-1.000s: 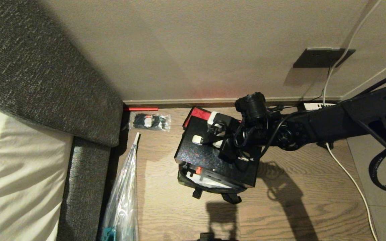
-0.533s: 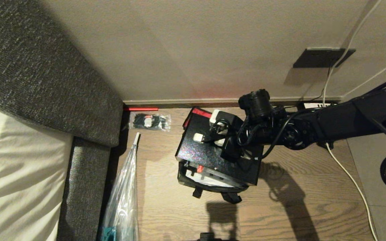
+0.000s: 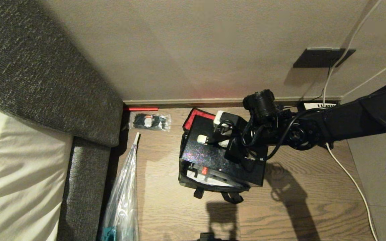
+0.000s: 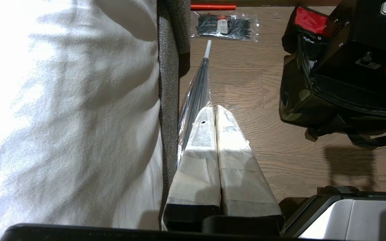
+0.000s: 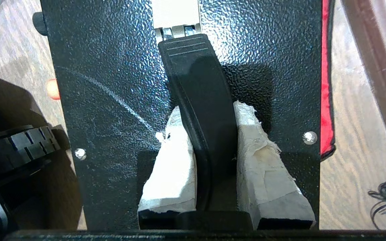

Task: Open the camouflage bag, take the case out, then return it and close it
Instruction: Place the black box back

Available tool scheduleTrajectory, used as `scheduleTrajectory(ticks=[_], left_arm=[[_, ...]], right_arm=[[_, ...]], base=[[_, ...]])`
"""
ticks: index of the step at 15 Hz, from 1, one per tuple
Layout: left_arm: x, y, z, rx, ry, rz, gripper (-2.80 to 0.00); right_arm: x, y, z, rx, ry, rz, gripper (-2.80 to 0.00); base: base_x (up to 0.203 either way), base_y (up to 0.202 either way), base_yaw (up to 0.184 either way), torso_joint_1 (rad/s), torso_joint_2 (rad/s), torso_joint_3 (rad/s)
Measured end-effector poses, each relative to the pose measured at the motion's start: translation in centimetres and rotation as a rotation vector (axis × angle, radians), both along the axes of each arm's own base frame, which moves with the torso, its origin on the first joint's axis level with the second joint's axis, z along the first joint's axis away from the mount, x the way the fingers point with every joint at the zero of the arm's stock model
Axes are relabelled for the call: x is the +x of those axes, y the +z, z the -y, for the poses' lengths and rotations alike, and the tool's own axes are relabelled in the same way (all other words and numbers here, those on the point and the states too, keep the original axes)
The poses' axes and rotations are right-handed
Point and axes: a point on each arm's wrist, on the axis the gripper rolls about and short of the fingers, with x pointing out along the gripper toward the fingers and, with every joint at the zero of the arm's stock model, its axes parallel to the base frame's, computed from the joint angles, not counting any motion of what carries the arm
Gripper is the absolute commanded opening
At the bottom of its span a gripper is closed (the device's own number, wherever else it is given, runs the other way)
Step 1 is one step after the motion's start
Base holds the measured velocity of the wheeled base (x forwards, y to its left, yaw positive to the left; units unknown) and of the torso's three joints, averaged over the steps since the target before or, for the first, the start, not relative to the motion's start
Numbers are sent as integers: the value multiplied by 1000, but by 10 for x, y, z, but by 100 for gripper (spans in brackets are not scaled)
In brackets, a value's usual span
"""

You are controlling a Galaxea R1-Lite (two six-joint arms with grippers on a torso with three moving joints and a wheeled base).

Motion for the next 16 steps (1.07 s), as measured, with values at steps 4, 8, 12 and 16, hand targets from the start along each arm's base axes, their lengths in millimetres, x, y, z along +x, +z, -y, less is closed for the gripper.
scheduleTrajectory(ticks=[4, 8, 12, 16], left_arm=[[0, 0, 0, 0, 0, 0, -280], [0, 0, 0, 0, 0, 0, -280], [0, 0, 0, 0, 0, 0, -280], [0, 0, 0, 0, -1, 0, -280]], right_arm=[[0, -2, 5, -15, -1, -2, -280], [0, -6, 6, -24, -2, -13, -280], [0, -12, 5, -30, 15, -45, -280], [2, -18, 2, -36, 41, -58, -280]], base=[[0, 0, 0, 0, 0, 0], [0, 0, 0, 0, 0, 0], [0, 0, 0, 0, 0, 0], [0, 0, 0, 0, 0, 0]])
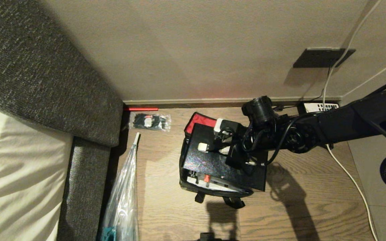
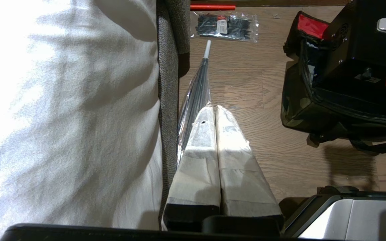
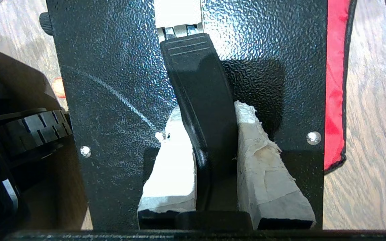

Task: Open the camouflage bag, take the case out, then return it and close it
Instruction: Place the black box back

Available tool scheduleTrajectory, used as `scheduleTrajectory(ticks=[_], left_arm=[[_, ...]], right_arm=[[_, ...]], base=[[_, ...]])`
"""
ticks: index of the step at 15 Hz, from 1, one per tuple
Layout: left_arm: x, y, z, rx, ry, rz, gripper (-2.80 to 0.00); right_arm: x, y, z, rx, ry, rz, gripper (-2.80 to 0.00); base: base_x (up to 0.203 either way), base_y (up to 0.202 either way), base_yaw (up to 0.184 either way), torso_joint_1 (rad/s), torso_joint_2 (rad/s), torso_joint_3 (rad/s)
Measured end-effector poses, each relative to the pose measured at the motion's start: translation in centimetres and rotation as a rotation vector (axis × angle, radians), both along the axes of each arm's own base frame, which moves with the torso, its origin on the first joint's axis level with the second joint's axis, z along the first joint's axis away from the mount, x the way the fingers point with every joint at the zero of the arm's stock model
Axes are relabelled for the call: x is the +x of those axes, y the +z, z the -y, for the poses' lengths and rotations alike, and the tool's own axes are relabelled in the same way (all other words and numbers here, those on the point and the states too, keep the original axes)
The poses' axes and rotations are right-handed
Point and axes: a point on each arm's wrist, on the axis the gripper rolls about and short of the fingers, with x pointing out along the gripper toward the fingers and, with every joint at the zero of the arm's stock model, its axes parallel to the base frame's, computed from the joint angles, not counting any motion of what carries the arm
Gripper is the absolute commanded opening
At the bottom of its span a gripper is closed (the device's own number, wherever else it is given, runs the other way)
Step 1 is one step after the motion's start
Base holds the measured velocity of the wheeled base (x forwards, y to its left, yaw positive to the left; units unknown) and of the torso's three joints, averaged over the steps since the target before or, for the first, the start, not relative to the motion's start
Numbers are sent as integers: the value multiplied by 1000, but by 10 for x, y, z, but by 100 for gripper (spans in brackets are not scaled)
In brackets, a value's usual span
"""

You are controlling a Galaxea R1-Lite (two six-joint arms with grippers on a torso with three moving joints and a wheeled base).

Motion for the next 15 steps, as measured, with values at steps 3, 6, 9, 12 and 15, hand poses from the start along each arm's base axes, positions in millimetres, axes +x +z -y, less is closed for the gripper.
scheduleTrajectory(ticks=[3, 6, 9, 12, 15], left_arm=[[0, 0, 0, 0, 1, 0, -280], [0, 0, 0, 0, 0, 1, -280], [0, 0, 0, 0, 0, 1, -280], [0, 0, 0, 0, 0, 0, -280], [0, 0, 0, 0, 0, 0, -280]], right_arm=[[2, -7, -2, -4, 5, -12, -280], [6, -15, -4, -16, 11, -17, -280], [9, -25, -5, -27, 11, -36, -280], [15, -33, -8, -29, 6, -49, -280], [20, -41, -10, -32, 2, -60, -280]], base=[[0, 0, 0, 0, 0, 0], [0, 0, 0, 0, 0, 0], [0, 0, 0, 0, 0, 0], [0, 0, 0, 0, 0, 0], [0, 0, 0, 0, 0, 0]])
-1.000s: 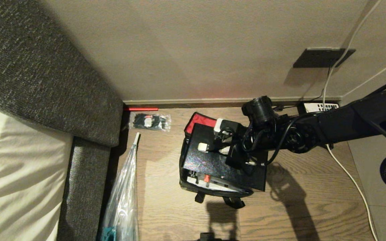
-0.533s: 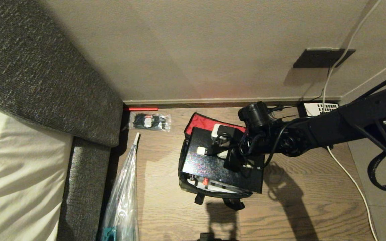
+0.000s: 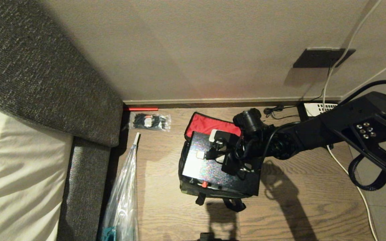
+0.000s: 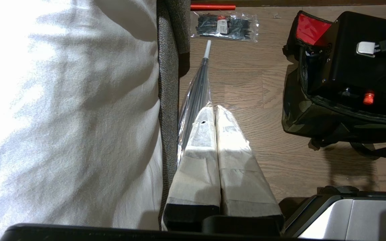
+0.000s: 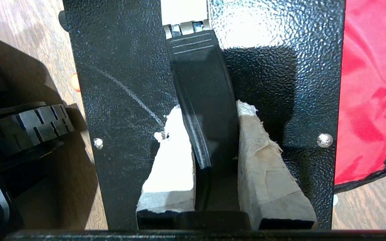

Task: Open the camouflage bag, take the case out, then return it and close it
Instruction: Place the black box back

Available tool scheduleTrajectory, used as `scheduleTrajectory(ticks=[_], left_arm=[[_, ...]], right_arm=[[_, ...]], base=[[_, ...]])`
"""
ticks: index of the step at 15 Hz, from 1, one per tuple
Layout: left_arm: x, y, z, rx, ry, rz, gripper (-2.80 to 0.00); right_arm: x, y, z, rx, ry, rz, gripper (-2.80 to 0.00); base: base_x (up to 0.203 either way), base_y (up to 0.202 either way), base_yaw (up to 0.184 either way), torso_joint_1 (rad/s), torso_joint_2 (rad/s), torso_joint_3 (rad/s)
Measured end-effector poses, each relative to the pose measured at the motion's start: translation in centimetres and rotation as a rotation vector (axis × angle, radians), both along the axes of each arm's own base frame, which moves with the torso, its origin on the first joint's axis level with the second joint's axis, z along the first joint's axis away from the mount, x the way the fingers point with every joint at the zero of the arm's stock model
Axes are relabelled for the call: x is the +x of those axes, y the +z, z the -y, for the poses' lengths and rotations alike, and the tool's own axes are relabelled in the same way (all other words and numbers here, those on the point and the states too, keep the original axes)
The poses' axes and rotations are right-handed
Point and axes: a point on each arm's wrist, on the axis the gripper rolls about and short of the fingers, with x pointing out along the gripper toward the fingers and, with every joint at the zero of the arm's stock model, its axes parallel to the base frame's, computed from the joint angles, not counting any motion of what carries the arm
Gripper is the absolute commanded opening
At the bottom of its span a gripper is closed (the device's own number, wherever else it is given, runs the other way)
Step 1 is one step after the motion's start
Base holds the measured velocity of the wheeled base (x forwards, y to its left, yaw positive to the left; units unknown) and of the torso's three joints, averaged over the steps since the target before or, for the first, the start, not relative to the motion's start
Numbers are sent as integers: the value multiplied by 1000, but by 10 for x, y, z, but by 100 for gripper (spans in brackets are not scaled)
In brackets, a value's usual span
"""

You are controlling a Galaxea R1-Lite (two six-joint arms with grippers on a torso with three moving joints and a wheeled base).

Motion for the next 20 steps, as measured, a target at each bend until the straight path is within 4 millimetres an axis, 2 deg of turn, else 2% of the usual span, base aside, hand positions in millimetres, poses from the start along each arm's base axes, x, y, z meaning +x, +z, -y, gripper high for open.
scheduleTrajectory(ticks=[18, 19, 20], left_arm=[[0, 0, 0, 0, 1, 0, -280], [0, 0, 0, 1, 1, 0, -280], [0, 0, 0, 1, 1, 0, -280]], right_arm=[[22, -39, -12, 17, -13, 23, -280], [23, -42, -12, 17, -13, 23, 0], [23, -44, -12, 18, -9, 17, 0]], base=[[0, 0, 0, 0, 0, 0], [0, 0, 0, 0, 0, 0], [0, 0, 0, 0, 0, 0]])
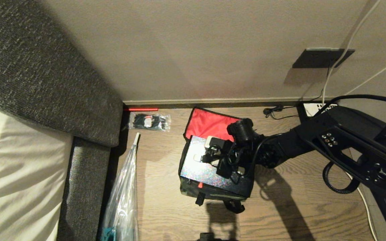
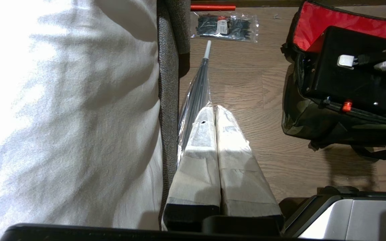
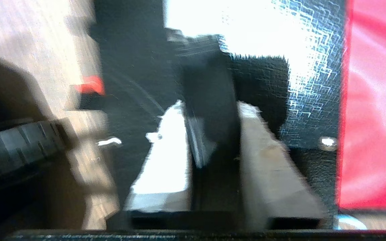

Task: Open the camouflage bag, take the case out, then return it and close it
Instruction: Place the black box back

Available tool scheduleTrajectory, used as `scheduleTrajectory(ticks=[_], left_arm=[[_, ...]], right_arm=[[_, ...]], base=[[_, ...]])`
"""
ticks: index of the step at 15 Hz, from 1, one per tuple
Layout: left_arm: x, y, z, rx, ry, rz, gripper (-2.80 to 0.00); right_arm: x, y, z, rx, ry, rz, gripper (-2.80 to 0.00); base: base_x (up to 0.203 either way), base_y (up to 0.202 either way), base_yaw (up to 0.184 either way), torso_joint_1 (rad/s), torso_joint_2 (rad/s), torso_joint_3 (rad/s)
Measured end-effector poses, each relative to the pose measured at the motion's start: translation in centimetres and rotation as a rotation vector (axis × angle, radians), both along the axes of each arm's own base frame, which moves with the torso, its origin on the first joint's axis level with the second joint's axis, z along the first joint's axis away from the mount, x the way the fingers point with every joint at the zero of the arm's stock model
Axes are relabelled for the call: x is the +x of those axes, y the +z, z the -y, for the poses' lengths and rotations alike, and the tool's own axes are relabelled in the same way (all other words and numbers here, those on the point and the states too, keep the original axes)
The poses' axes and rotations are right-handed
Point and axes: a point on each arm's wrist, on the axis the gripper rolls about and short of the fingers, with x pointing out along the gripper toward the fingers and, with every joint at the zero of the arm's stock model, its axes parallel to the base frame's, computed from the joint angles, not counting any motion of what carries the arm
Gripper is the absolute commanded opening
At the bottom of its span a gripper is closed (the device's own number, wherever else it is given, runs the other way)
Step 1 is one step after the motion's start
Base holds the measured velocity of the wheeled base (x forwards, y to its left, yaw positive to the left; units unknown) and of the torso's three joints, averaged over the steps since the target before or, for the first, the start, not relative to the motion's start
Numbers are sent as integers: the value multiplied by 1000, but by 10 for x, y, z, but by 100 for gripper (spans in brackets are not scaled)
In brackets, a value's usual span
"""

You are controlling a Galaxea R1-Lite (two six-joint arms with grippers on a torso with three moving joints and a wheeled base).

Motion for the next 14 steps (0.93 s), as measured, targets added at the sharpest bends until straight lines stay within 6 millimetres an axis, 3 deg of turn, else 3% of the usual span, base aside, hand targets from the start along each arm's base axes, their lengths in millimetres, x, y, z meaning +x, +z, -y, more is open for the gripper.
scheduleTrajectory(ticks=[5, 8, 11, 12, 14], left_arm=[[0, 0, 0, 0, 0, 1, -280], [0, 0, 0, 0, 0, 0, -280], [0, 0, 0, 0, 0, 0, -280], [0, 0, 0, 0, -1, 0, -280], [0, 0, 0, 0, 0, 0, -280]], right_arm=[[-2, -5, 2, -14, -3, -17, 0], [-9, 3, 7, -16, -6, -16, 0], [-26, 26, 18, -6, -12, -6, 0], [-33, 34, 24, -2, -18, -6, -280], [-48, 47, 33, 8, -32, -8, -280]], base=[[0, 0, 0, 0, 0, 0], [0, 0, 0, 0, 0, 0], [0, 0, 0, 0, 0, 0], [0, 0, 0, 0, 0, 0], [0, 0, 0, 0, 0, 0]])
